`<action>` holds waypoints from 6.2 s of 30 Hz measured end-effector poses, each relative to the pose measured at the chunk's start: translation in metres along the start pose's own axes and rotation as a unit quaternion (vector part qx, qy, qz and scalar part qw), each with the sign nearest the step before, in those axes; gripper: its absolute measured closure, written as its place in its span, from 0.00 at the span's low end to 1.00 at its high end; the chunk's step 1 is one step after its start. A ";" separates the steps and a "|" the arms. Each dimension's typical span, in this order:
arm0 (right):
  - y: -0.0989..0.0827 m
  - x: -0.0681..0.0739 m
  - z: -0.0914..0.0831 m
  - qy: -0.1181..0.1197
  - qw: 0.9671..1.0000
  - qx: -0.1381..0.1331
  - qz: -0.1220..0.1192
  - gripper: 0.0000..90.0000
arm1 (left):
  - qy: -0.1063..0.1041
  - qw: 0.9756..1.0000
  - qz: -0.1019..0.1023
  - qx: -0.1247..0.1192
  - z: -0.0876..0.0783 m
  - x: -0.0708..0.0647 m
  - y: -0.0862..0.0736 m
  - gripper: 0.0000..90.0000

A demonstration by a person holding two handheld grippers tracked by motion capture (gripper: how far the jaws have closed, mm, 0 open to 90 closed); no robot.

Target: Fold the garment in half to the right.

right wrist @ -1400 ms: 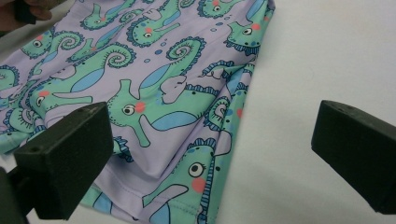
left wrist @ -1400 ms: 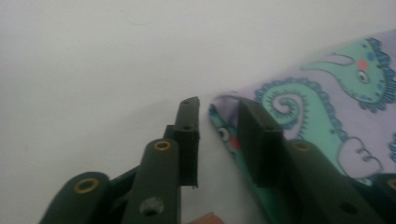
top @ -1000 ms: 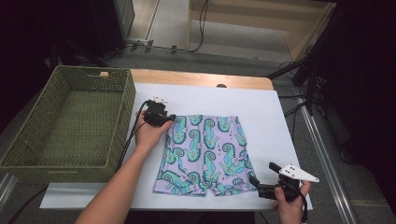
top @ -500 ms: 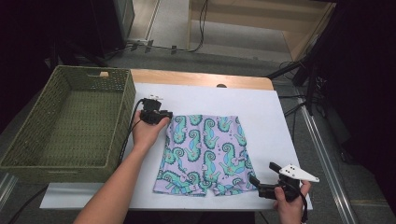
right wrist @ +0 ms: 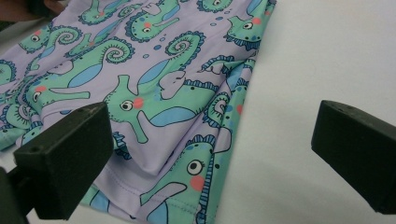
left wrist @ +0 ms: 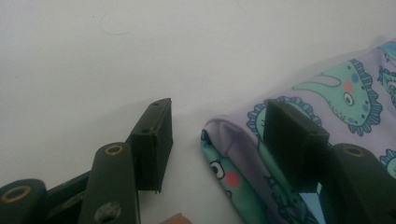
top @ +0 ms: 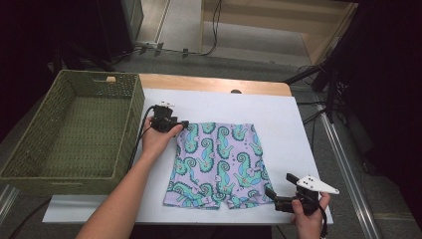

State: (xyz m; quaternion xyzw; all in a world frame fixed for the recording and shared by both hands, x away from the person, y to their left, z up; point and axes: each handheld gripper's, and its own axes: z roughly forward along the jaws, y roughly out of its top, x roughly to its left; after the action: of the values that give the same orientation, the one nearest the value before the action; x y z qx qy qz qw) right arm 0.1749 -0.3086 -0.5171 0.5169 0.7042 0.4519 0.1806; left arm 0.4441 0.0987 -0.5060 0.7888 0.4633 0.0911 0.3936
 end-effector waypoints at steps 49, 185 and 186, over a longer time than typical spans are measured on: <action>0.030 0.240 0.121 0.123 0.977 0.081 -0.154 0.13 | -0.005 1.000 0.006 0.017 -0.014 -0.015 0.004 0.94; -0.010 0.058 -0.001 -0.095 0.989 -0.053 0.097 0.55 | -0.063 0.998 0.032 0.006 0.026 -0.116 0.059 0.46; -0.008 0.060 -0.001 -0.093 0.991 -0.051 0.085 0.55 | -0.052 0.998 0.027 0.011 0.026 -0.111 0.054 0.47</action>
State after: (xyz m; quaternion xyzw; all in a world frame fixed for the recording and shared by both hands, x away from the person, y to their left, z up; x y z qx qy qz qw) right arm 0.1458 -0.2561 -0.5108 0.6047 0.6137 0.4510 0.2329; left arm 0.4318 -0.0181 -0.4608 0.8090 0.4218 0.0548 0.4057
